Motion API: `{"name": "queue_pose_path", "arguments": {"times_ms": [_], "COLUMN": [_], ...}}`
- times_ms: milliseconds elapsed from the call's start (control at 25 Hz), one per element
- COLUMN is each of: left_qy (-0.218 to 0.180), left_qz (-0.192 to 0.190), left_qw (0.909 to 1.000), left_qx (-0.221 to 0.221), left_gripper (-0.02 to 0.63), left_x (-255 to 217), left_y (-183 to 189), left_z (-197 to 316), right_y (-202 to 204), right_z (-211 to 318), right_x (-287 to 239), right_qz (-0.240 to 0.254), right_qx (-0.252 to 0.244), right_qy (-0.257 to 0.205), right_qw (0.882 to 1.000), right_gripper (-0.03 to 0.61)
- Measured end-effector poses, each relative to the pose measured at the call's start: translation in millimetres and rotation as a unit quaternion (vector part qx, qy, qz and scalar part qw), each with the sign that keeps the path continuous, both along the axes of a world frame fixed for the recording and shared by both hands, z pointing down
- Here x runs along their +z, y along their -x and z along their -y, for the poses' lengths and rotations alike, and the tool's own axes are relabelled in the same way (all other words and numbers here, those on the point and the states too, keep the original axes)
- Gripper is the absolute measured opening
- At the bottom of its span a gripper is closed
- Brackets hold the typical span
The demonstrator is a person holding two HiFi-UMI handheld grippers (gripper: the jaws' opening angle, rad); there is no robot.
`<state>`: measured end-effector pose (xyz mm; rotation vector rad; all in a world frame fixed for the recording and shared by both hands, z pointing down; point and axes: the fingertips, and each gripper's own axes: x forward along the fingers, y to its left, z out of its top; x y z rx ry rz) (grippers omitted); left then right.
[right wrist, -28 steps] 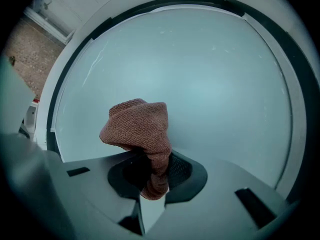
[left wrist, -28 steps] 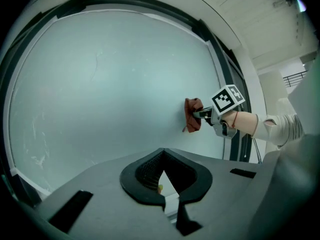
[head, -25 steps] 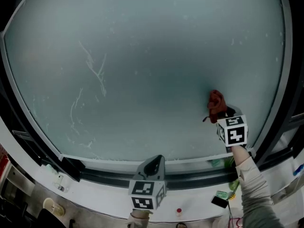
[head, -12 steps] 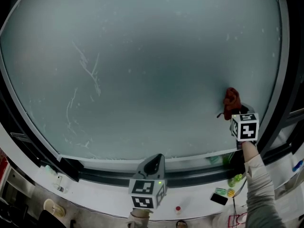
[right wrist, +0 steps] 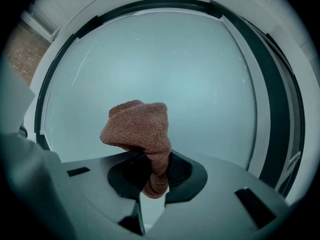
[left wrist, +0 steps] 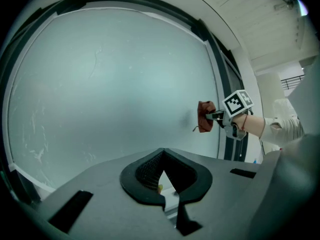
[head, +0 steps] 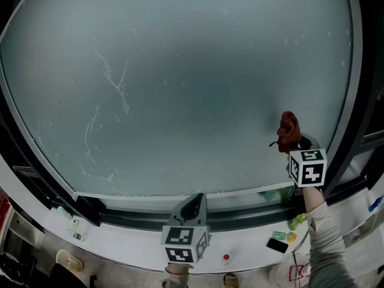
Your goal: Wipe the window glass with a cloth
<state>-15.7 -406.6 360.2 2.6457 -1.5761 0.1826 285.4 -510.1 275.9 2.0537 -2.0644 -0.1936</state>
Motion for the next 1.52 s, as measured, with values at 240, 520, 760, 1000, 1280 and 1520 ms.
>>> {"name": "queue_pose_path", "arguments": {"times_ms": [240,520,760,1000,1280,1520], "left_qy": [0.004,0.006,0.011,0.015,0.025,0.032], "left_qz": [-0.008,-0.021,-0.026,-0.021,-0.017,-0.016], "left_qw": [1.0,0.9998,0.9996,0.9997,0.9995,0.9991], "left_qx": [0.001,0.002,0.004,0.001,0.009,0.021], "left_gripper": [0.005,0.005,0.005,0.005,0.005,0.005], "left_x": [9,18,27,34,46,54], "left_y": [11,27,36,43,43,42], "left_z": [-22,-63,-106,-152,-201,-226], "right_y": [53,119,165,191,200,212], "right_z": [-50,-126,-191,-250,-307,-339], "right_x": [21,42,68,87,97,108], "right_qz": [0.024,0.044,0.068,0.091,0.109,0.12], "right_qx": [-0.046,-0.102,-0.135,-0.155,-0.157,-0.163], "right_qy": [0.001,0.0,0.013,0.027,0.029,0.04], "right_qw": [0.999,0.994,0.988,0.983,0.981,0.978], "right_gripper": [0.048,0.048,0.048,0.048,0.048,0.048]}}
